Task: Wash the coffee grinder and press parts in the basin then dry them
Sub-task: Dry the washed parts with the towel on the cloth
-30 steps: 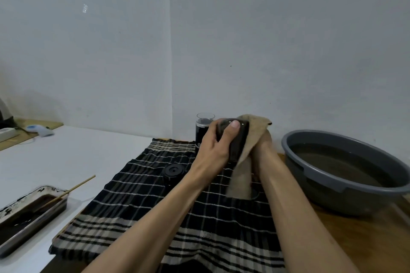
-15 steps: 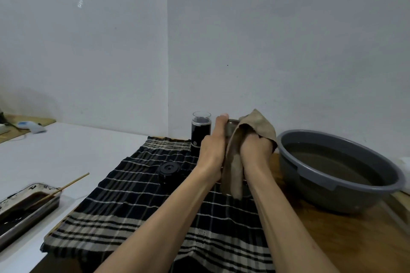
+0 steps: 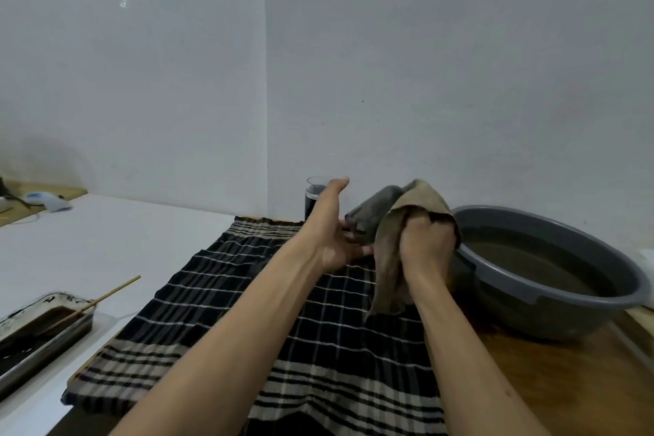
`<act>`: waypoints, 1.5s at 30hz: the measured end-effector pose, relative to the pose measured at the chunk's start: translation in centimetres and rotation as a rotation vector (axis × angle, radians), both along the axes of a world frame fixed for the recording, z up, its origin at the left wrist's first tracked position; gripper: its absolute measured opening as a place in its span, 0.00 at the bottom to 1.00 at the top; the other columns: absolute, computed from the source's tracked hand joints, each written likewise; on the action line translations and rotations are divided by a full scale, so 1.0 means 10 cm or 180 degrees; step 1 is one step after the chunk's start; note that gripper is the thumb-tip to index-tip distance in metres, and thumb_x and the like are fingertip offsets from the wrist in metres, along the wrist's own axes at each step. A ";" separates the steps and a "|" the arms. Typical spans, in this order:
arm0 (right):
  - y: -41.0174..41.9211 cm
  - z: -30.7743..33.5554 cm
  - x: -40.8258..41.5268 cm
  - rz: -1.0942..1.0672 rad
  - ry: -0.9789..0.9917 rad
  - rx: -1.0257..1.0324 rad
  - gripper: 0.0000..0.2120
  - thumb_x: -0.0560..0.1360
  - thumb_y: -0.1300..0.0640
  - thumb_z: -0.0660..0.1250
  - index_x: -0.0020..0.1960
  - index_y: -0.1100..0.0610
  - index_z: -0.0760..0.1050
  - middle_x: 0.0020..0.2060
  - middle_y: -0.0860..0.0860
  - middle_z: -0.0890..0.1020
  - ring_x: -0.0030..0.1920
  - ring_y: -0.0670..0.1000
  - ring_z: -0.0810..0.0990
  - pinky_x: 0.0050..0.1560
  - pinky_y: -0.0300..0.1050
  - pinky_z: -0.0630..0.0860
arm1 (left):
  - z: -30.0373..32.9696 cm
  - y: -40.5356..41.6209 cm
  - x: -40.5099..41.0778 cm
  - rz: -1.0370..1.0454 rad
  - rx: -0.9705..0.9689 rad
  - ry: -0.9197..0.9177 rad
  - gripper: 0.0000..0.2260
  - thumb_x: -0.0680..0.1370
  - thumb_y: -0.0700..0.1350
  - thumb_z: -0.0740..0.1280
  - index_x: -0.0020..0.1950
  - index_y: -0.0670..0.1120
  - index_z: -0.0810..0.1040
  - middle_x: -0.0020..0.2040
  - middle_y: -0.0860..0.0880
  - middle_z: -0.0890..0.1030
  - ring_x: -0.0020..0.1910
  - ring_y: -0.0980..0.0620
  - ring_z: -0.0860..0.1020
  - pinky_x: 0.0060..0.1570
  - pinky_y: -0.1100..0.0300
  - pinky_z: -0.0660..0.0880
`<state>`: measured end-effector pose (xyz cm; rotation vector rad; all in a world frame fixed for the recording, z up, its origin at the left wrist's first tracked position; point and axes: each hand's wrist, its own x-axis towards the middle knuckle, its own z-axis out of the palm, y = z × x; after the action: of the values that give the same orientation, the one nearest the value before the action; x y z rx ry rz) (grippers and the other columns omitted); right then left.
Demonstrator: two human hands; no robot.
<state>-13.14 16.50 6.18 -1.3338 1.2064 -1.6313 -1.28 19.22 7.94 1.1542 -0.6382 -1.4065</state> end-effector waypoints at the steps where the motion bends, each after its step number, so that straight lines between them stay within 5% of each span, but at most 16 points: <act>1: -0.04 -0.02 0.01 -0.0165 0.0076 0.0104 0.13 0.84 0.52 0.59 0.49 0.54 0.80 0.45 0.52 0.83 0.46 0.53 0.81 0.48 0.44 0.79 | -0.11 -0.03 -0.06 0.0157 -0.0170 -0.0126 0.24 0.79 0.62 0.65 0.50 0.40 0.79 0.36 0.45 0.81 0.35 0.48 0.79 0.38 0.55 0.79; 4: -0.03 -0.10 0.09 -0.0333 0.0450 0.0292 0.11 0.84 0.52 0.59 0.52 0.54 0.79 0.51 0.54 0.83 0.52 0.57 0.81 0.54 0.48 0.76 | -0.36 -0.11 -0.23 0.0557 -0.0481 -0.0823 0.35 0.71 0.71 0.67 0.60 0.41 0.82 0.50 0.44 0.87 0.49 0.46 0.85 0.52 0.51 0.82; 8: 0.10 -0.13 0.01 0.0402 0.0634 -0.0178 0.09 0.80 0.60 0.66 0.43 0.48 0.74 0.43 0.44 0.79 0.40 0.35 0.77 0.39 0.22 0.69 | -0.36 -0.17 -0.09 0.0275 -0.0252 -0.0650 0.25 0.74 0.65 0.66 0.55 0.45 0.87 0.49 0.41 0.87 0.52 0.42 0.85 0.61 0.43 0.80; 10: 0.07 -0.09 -0.08 0.0791 0.0602 -0.0259 0.13 0.80 0.63 0.65 0.42 0.47 0.74 0.41 0.42 0.77 0.40 0.34 0.77 0.38 0.26 0.70 | -0.34 -0.17 0.00 -0.0111 -0.0151 -0.0724 0.23 0.76 0.62 0.65 0.55 0.44 0.86 0.52 0.39 0.86 0.54 0.39 0.85 0.61 0.44 0.79; 13: 0.04 -0.02 -0.15 0.1261 0.0136 0.0180 0.14 0.82 0.61 0.58 0.43 0.51 0.78 0.41 0.49 0.81 0.42 0.46 0.79 0.39 0.39 0.75 | -0.27 -0.15 0.05 -0.0541 -0.0056 -0.0822 0.19 0.80 0.60 0.63 0.52 0.47 0.84 0.46 0.43 0.85 0.44 0.44 0.84 0.49 0.52 0.80; 17: -0.08 -0.03 -0.22 0.1825 -0.0636 0.1032 0.19 0.83 0.56 0.55 0.41 0.56 0.81 0.34 0.54 0.84 0.35 0.51 0.83 0.41 0.46 0.79 | -0.21 -0.05 0.00 -0.0556 -0.0234 -0.1821 0.23 0.79 0.66 0.61 0.54 0.49 0.82 0.45 0.48 0.84 0.39 0.50 0.82 0.39 0.56 0.78; 21: -0.08 -0.16 -0.20 0.1603 -0.0606 0.0995 0.21 0.86 0.61 0.50 0.38 0.58 0.72 0.26 0.50 0.80 0.28 0.42 0.79 0.40 0.39 0.74 | -0.23 -0.03 -0.04 0.0200 -0.0609 -0.2817 0.38 0.73 0.72 0.62 0.71 0.45 0.67 0.61 0.48 0.79 0.57 0.48 0.80 0.59 0.48 0.76; 25: 0.07 -0.19 0.01 0.1446 -0.0446 0.1014 0.12 0.79 0.47 0.67 0.46 0.54 0.81 0.44 0.51 0.85 0.42 0.47 0.84 0.47 0.43 0.80 | -0.31 -0.22 0.09 0.1249 -0.0349 -0.1472 0.38 0.70 0.75 0.64 0.61 0.43 0.76 0.50 0.47 0.83 0.48 0.48 0.81 0.52 0.51 0.77; 28: 0.09 -0.14 0.02 0.1302 0.0077 0.1066 0.06 0.79 0.51 0.68 0.46 0.51 0.80 0.43 0.51 0.85 0.44 0.51 0.83 0.44 0.45 0.80 | -0.41 -0.23 0.10 0.0950 -0.0235 -0.0879 0.27 0.72 0.66 0.68 0.50 0.41 0.82 0.42 0.45 0.83 0.41 0.46 0.80 0.46 0.52 0.74; 31: 0.09 -0.07 0.01 0.1502 0.0163 0.1269 0.07 0.79 0.52 0.69 0.49 0.56 0.81 0.36 0.52 0.87 0.39 0.53 0.86 0.43 0.47 0.83 | -0.46 -0.22 0.09 0.0946 -0.0671 -0.1191 0.27 0.72 0.64 0.67 0.51 0.40 0.79 0.47 0.46 0.83 0.47 0.47 0.81 0.48 0.52 0.75; 34: -0.01 -0.01 0.02 0.1702 -0.0022 0.1519 0.17 0.79 0.45 0.67 0.57 0.58 0.82 0.42 0.57 0.88 0.44 0.58 0.88 0.49 0.56 0.85 | -0.37 -0.14 0.05 0.1034 -0.1115 -0.2106 0.30 0.73 0.67 0.65 0.67 0.48 0.72 0.53 0.51 0.81 0.53 0.53 0.81 0.58 0.52 0.77; 36: -0.11 0.06 -0.01 0.1812 -0.0270 0.1628 0.24 0.78 0.38 0.66 0.59 0.57 0.83 0.48 0.59 0.87 0.49 0.59 0.87 0.54 0.57 0.83 | -0.34 -0.08 -0.01 0.0847 -0.1499 -0.2566 0.27 0.79 0.63 0.66 0.73 0.51 0.67 0.53 0.52 0.80 0.52 0.58 0.80 0.55 0.61 0.75; 39: -0.10 0.05 -0.02 0.2056 -0.0602 0.1707 0.19 0.80 0.42 0.63 0.51 0.55 0.86 0.50 0.58 0.86 0.51 0.58 0.84 0.64 0.58 0.76 | -0.30 -0.01 -0.06 0.0808 -0.2105 -0.2604 0.25 0.82 0.54 0.68 0.77 0.53 0.65 0.53 0.54 0.80 0.42 0.59 0.79 0.47 0.67 0.74; 42: -0.07 -0.03 -0.07 0.1949 -0.0981 0.1586 0.20 0.82 0.41 0.60 0.50 0.53 0.84 0.42 0.54 0.88 0.50 0.58 0.85 0.56 0.57 0.81 | -0.26 -0.01 -0.07 0.0729 -0.2513 -0.2442 0.25 0.80 0.52 0.70 0.76 0.54 0.69 0.55 0.54 0.82 0.43 0.47 0.80 0.48 0.61 0.77; 45: 0.08 0.02 -0.10 0.1949 -0.1140 0.1801 0.21 0.82 0.42 0.61 0.49 0.60 0.80 0.39 0.58 0.86 0.42 0.57 0.83 0.41 0.51 0.84 | -0.24 -0.04 -0.09 0.1058 -0.2394 -0.1926 0.17 0.79 0.54 0.68 0.67 0.52 0.80 0.53 0.51 0.85 0.47 0.49 0.82 0.52 0.55 0.79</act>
<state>-14.12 17.25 6.38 -0.8749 0.8349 -0.9376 -2.20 18.82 5.55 0.9849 -1.2068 -0.4289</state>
